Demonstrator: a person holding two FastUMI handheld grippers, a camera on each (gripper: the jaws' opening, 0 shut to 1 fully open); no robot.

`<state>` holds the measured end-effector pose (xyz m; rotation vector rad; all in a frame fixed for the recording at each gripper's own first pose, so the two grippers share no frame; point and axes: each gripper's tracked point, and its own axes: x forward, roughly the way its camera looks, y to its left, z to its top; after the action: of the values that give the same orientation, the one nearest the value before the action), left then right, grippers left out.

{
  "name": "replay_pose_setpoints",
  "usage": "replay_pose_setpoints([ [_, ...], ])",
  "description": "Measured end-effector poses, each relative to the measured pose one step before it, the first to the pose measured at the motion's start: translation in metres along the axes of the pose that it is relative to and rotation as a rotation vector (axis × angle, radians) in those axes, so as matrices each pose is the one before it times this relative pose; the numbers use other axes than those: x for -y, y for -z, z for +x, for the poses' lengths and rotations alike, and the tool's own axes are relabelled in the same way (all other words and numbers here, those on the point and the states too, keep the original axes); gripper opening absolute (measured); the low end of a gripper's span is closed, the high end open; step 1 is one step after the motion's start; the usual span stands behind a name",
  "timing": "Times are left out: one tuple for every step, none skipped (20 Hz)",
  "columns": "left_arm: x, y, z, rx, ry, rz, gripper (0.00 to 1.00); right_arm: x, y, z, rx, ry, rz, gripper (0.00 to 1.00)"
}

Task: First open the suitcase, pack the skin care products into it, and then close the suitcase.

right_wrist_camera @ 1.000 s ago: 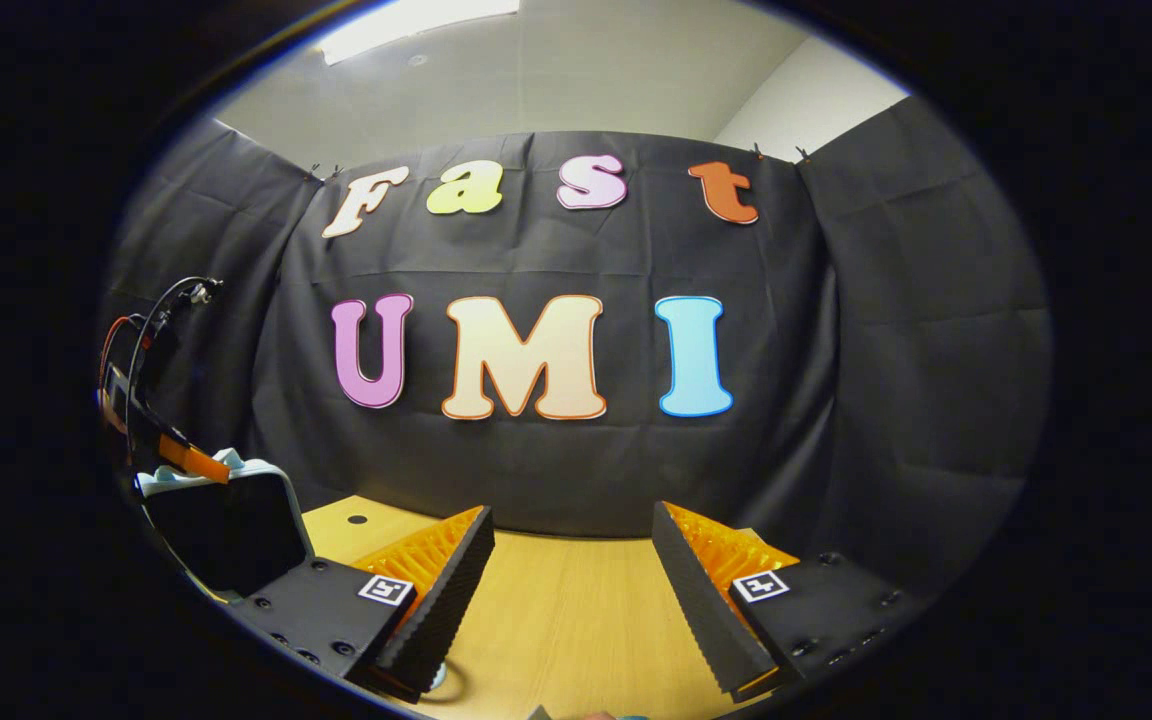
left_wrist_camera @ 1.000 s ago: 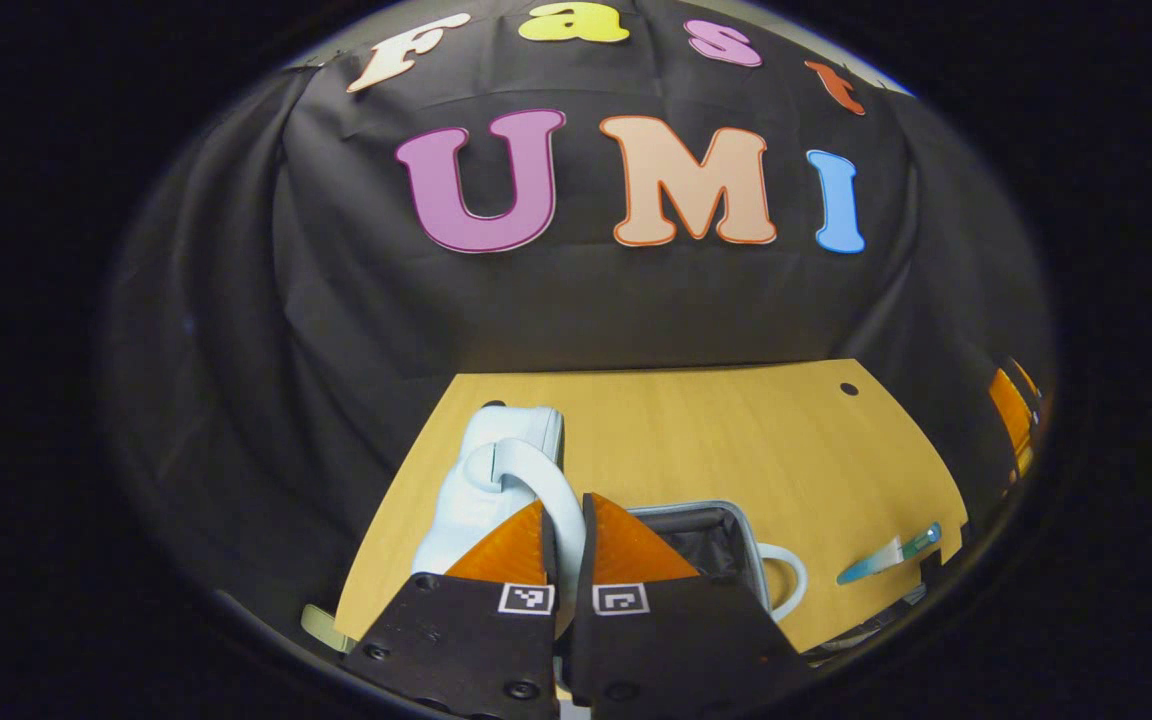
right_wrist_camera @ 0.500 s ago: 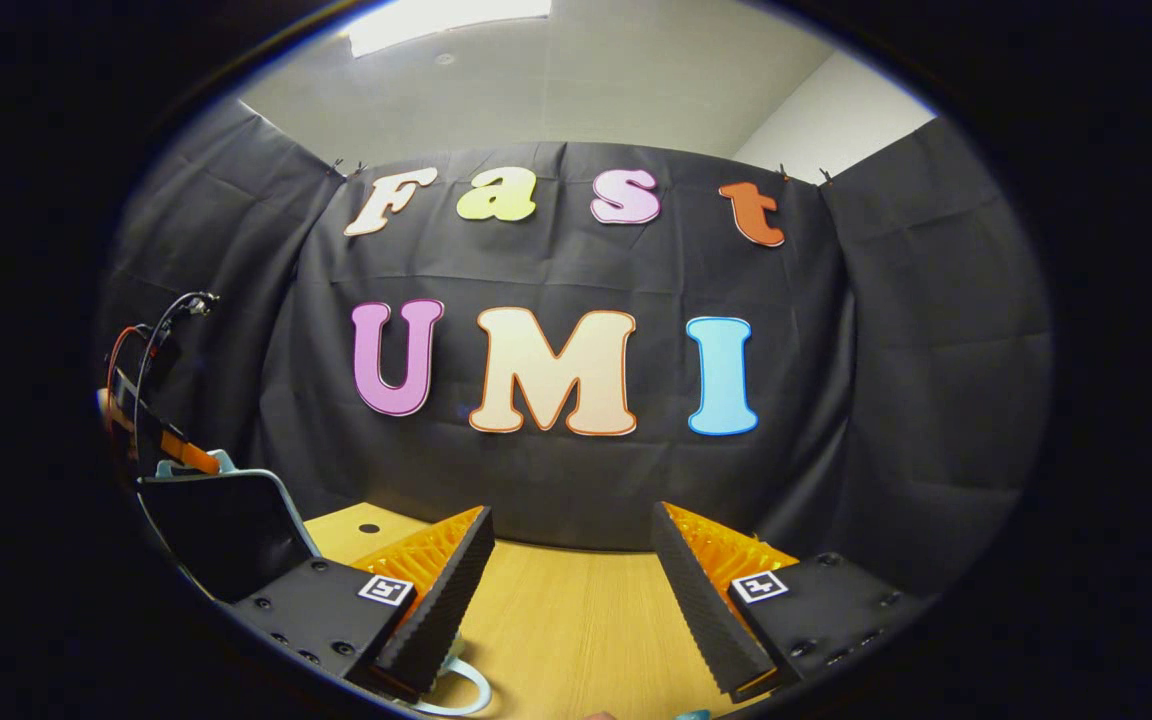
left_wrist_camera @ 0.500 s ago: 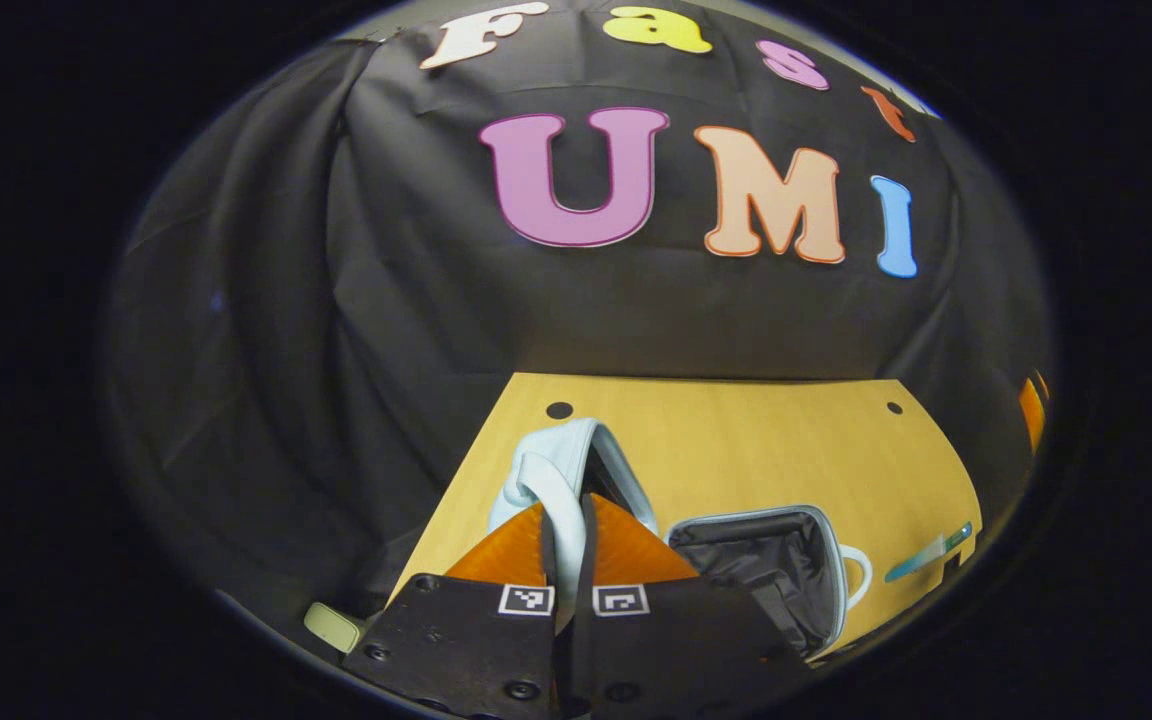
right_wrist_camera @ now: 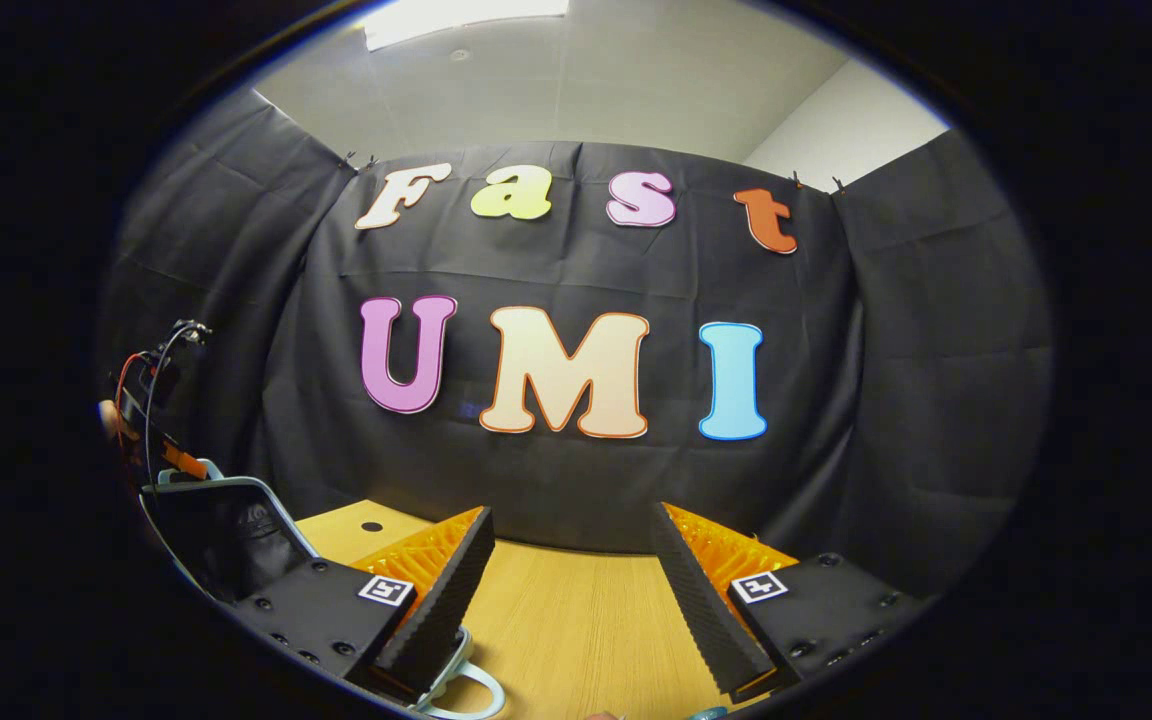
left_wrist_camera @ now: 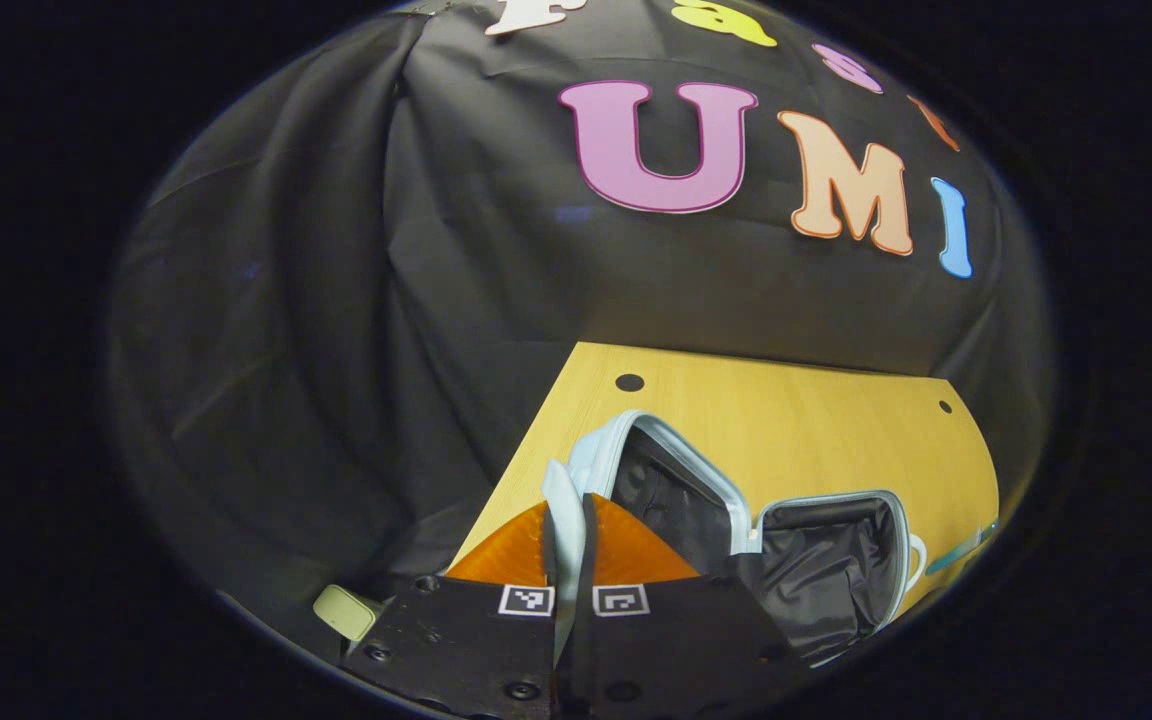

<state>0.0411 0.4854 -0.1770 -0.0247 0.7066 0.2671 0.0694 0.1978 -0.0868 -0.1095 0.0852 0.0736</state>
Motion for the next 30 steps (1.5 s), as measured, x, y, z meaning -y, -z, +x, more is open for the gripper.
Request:
replay_pose_setpoints([
  [-0.00752,0.00515,0.00662,-0.00875,-0.01325,-0.00771,0.00,-0.00020,-0.00069,0.00019,-0.00191,0.00239,-0.00120,0.99],
  [-0.00810,0.00490,0.00440,-0.01132,-0.01608,-0.00468,0.00,0.00060,0.00076,0.00048,-0.00033,0.00301,-0.00018,0.99],
  [-0.01142,0.00206,0.00687,0.00292,-0.02996,0.00470,0.00,-0.00058,-0.00018,0.00042,-0.00126,0.00044,-0.00105,0.99],
  [-0.00714,0.00640,0.00907,-0.00989,-0.01417,-0.00392,0.00,-0.00025,0.00104,0.00048,-0.00218,0.00132,-0.00234,0.99],
  [-0.00703,0.01176,0.00575,-0.02879,0.00617,-0.02277,0.00,-0.00064,-0.00031,0.00046,-0.00139,-0.00098,-0.00266,0.99],
  [-0.00576,0.00882,0.00568,-0.01928,-0.00349,-0.02687,0.00,-0.00081,0.00078,0.00110,-0.00082,-0.00083,-0.00083,0.99],
  [-0.00375,0.00686,0.00801,-0.01950,-0.00567,-0.01337,0.00,-0.00101,0.00087,0.00103,-0.00271,-0.00206,-0.00083,0.99],
  [-0.00256,0.00690,0.00729,-0.01877,-0.01242,-0.01446,0.00,-0.00201,0.00091,0.00042,-0.00388,-0.00253,-0.00237,0.99],
  [0.00097,0.00781,0.00579,-0.01755,-0.00702,-0.01380,0.00,-0.00147,0.00141,0.00125,-0.00491,-0.00153,-0.00414,0.99],
  [0.00023,0.00425,0.00589,-0.01177,-0.00535,-0.01181,0.00,-0.00175,0.00149,0.00172,-0.00380,-0.00358,-0.00420,0.99],
  [-0.00119,0.00410,0.00358,-0.01137,-0.00331,-0.00905,0.00,-0.00208,0.00015,0.00089,-0.00265,-0.00487,-0.00309,0.99],
  [-0.00111,0.00220,0.00496,-0.00628,-0.00240,-0.00694,0.00,-0.00211,0.00091,0.00082,-0.00233,-0.00346,-0.00312,0.99],
  [-0.00173,0.00498,0.00219,-0.01018,-0.00560,-0.00829,0.00,-0.00131,0.00060,0.00051,-0.00252,-0.00253,-0.00266,0.99],
  [-0.00341,0.00373,0.00200,-0.00019,-0.00669,-0.01241,0.00,-0.00084,0.00141,0.00075,-0.00364,-0.00271,-0.00165,1.00],
  [-0.00386,0.00173,0.00542,0.00347,-0.00988,-0.01456,0.01,-0.00103,0.00096,0.00093,-0.00335,-0.00269,-0.00209,0.99],
  [-0.00573,-0.00026,0.00298,0.00754,-0.01957,-0.01620,0.03,-0.00035,0.00016,-0.00117,-0.00191,-0.00136,-0.00273,1.00],
  [-0.00714,-0.00325,-0.00025,0.03194,-0.03004,-0.01621,0.16,0.00001,-0.00048,-0.00016,-0.00046,-0.00177,-0.00240,0.99],
  [-0.00170,-0.00987,-0.00151,0.04524,-0.00394,-0.02217,0.20,0.00081,0.00055,-0.00040,-0.00002,-0.00121,-0.00241,1.00],
  [0.00410,-0.00849,-0.00686,0.04351,0.01510,-0.02224,0.36,0.00143,-0.00059,0.00034,0.00297,-0.00038,-0.00140,1.00],
  [0.00505,-0.01183,-0.00860,0.05112,0.00392,-0.00241,0.55,0.00107,-0.00083,0.00101,0.00442,-0.00241,0.00031,1.00],
  [0.00431,-0.01233,-0.00854,0.04901,-0.00595,0.01199,0.73,0.00173,-0.00241,0.00020,0.00665,-0.00135,0.00162,1.00],
  [0.00502,-0.01077,-0.01235,0.04925,0.00287,0.01104,0.92,0.00288,-0.00141,0.00073,0.00852,-0.00016,0.00346,1.00],
  [0.00823,-0.01196,-0.00883,0.04329,0.00793,0.00834,0.99,0.00292,-0.00265,0.00048,0.00885,-0.00161,0.00525,0.99],
  [0.00774,-0.01066,-0.00946,0.03878,-0.00235,0.01095,0.98,0.00340,-0.00141,-0.00110,0.00699,-0.00274,0.00599,0.99],
  [0.00636,-0.00890,-0.01173,0.02766,-0.01711,0.00472,0.96,0.00321,-0.00200,-0.00009,0.00560,-0.00458,0.00407,0.99],
  [0.00926,-0.01539,-0.01033,0.05708,0.00264,0.00777,0.96,0.00551,-0.00077,-0.00132,0.00360,-0.00015,-0.00230,0.99],
  [0.01426,-0.01498,-0.01102,0.04284,0.01575,0.00161,0.95,0.00662,-0.00016,-0.00196,0.00309,0.00461,-0.00363,0.99],
  [0.01673,-0.01150,-0.01535,0.02971,0.01868,-0.00311,0.94,0.00555,0.00065,-0.00043,0.00256,0.00061,0.00283,0.99],
  [0.01895,-0.01144,-0.01357,0.01840,0.02633,-0.00692,0.95,0.00419,-0.00006,-0.00116,0.00247,-0.00677,0.00919,0.99],
  [0.01381,-0.00940,-0.00879,0.01879,0.01435,-0.00430,0.95,0.00502,-0.00079,-0.00207,0.00183,-0.00418,0.00866,0.99],
])
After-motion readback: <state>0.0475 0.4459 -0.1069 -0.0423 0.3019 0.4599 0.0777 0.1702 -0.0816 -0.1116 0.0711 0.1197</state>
